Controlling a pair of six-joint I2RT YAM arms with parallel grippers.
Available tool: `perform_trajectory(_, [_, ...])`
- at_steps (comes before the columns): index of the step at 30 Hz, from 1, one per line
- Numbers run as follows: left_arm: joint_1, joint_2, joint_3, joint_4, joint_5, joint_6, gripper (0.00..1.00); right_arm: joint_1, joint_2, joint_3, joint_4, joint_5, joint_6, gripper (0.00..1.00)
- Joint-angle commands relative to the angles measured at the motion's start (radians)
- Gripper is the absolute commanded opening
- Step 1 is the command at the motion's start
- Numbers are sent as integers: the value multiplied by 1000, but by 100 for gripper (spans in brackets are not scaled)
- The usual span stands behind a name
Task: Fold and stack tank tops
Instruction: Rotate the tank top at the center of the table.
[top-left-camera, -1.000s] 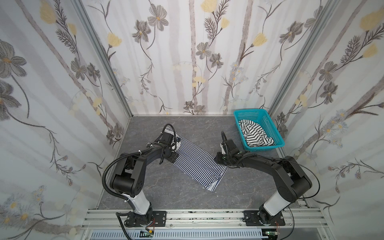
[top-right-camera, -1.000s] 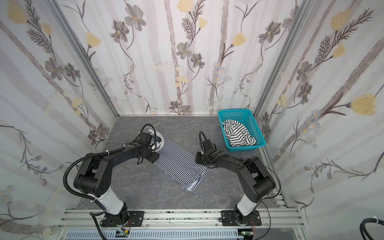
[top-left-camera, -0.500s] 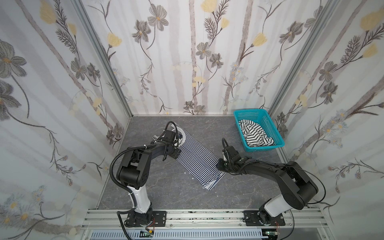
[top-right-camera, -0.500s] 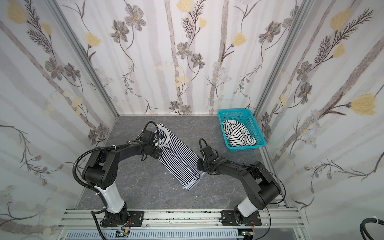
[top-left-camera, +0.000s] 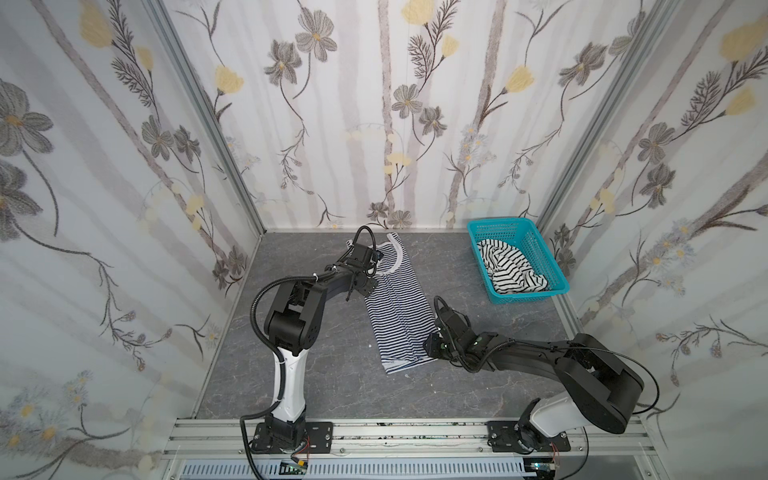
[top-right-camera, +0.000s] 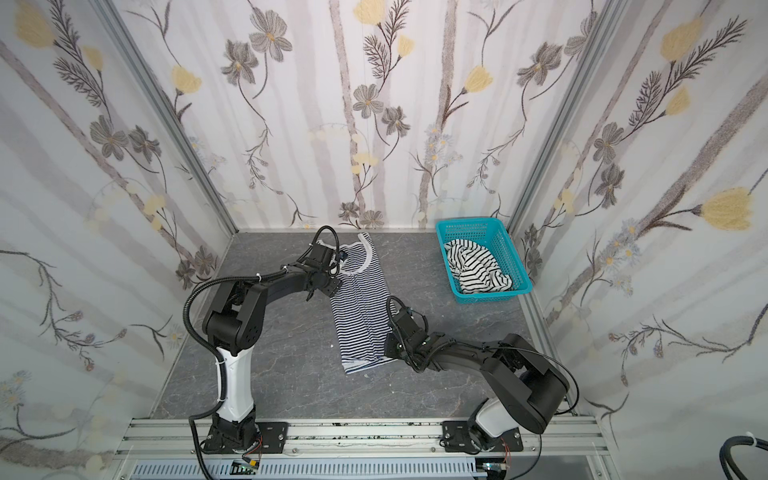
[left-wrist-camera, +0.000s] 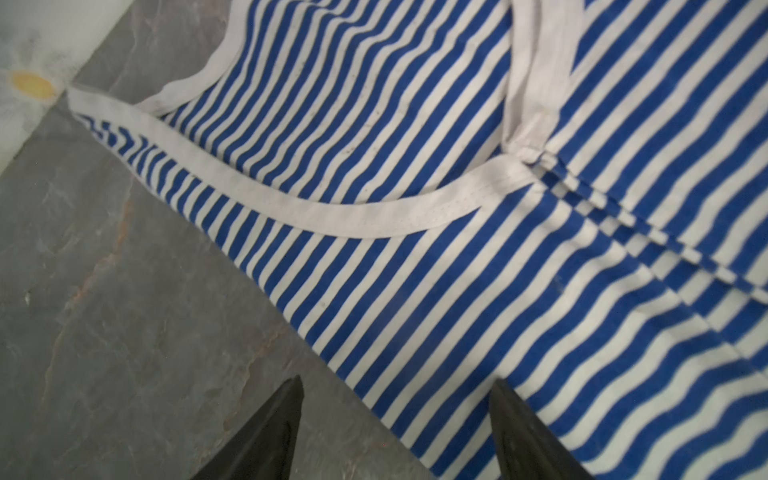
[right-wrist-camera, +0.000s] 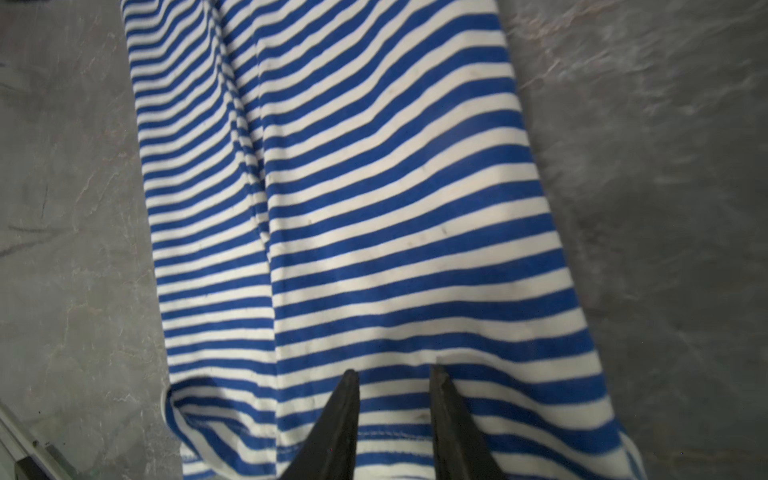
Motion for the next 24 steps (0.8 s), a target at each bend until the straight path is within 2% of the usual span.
perform_trajectory(1, [-20,65,32,-120,-39,38,73,60,2,0,-130,-35,74,32])
perform_trajectory(5, [-33,112,68,-126,-36,16,73,131,8,25,-140,-36,115,32])
perform_trajectory(13, [-38,40,-8,-126,-21,6,73,161,-62,8,-124,-16,166,33])
perform_trajectory(20, [-39,-100,-54,-126,14,-37,75,171,-202,53,-194,27,168,47])
perform_trajectory(24, [-50,-186,-101,-127,54,-56,76,139,-257,12,-240,40,169,54])
